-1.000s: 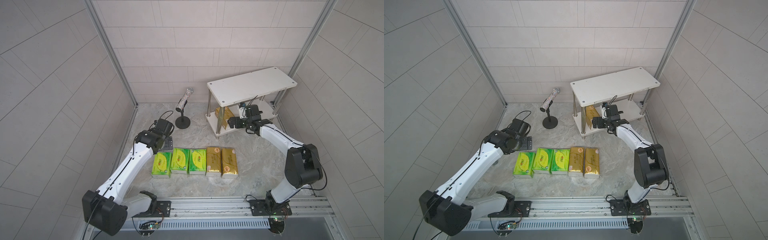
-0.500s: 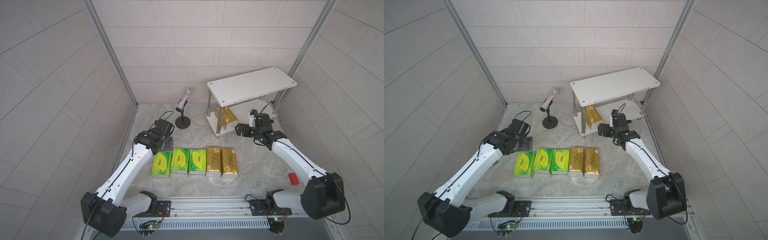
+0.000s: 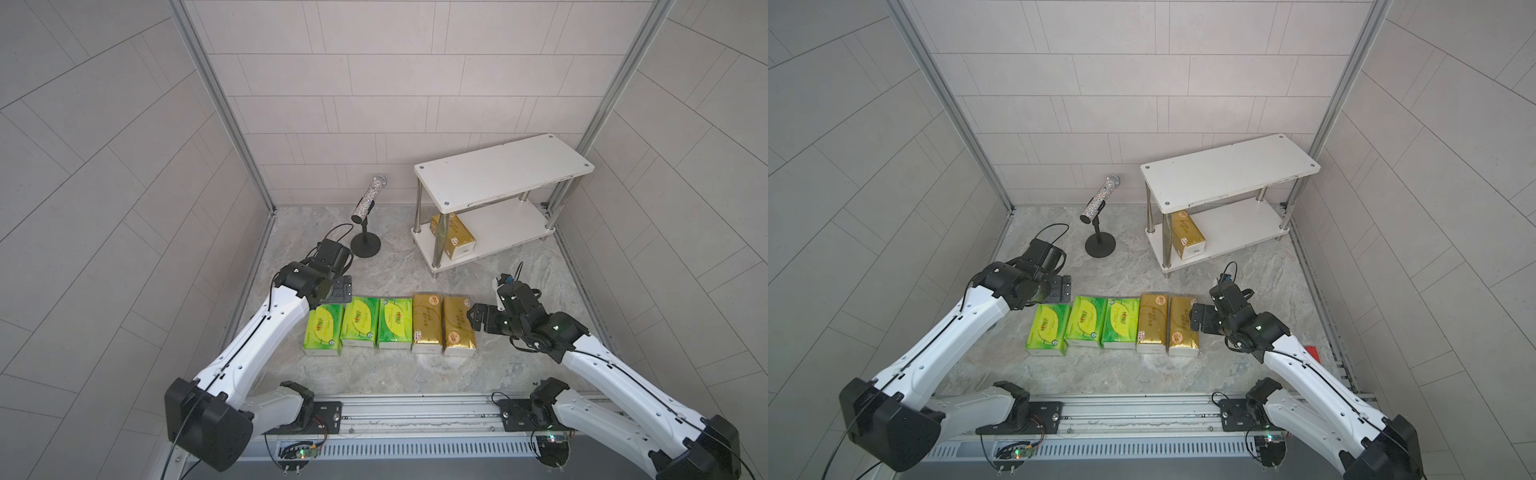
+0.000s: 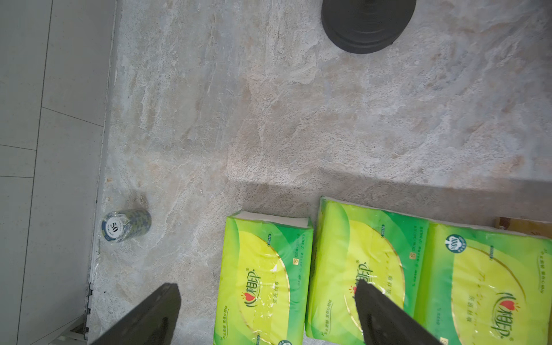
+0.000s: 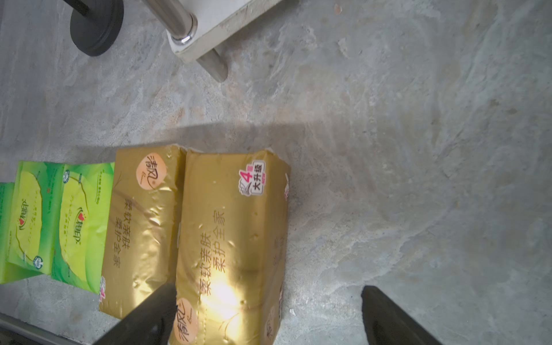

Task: Place the tissue boxes on the shelf by color
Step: Place a box of tissues on the shelf, then pick up the box of tissues from the center of the board.

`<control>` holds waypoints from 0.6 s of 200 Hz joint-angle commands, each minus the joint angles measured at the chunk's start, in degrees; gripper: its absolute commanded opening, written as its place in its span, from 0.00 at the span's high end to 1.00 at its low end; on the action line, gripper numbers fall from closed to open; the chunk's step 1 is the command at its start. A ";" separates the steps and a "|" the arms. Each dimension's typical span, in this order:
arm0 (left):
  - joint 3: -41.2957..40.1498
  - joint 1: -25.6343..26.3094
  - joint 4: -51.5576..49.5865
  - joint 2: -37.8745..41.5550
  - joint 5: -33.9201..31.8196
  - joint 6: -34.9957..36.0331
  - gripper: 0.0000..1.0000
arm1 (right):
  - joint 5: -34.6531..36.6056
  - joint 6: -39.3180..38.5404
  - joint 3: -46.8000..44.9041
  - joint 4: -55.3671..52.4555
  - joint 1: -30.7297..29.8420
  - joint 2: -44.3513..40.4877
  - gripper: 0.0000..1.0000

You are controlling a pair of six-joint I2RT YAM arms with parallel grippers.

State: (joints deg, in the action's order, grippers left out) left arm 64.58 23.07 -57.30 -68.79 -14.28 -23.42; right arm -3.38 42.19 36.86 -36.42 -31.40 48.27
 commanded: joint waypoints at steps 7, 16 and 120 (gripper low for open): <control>-1.33 0.62 0.59 -0.18 0.16 0.97 0.00 | 6.00 5.49 -2.22 -1.69 -5.97 -2.13 0.00; -1.60 0.70 0.86 -0.15 0.35 0.93 0.00 | 6.79 5.87 -2.60 -1.33 -7.32 -2.22 0.00; -1.83 1.68 1.83 -1.51 0.38 1.01 0.00 | 9.66 10.51 -3.31 7.02 -16.37 7.56 0.00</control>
State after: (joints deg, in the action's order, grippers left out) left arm 63.18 24.32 -55.55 -70.00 -13.28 -23.05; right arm 4.21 50.65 34.46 -32.67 -47.00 54.35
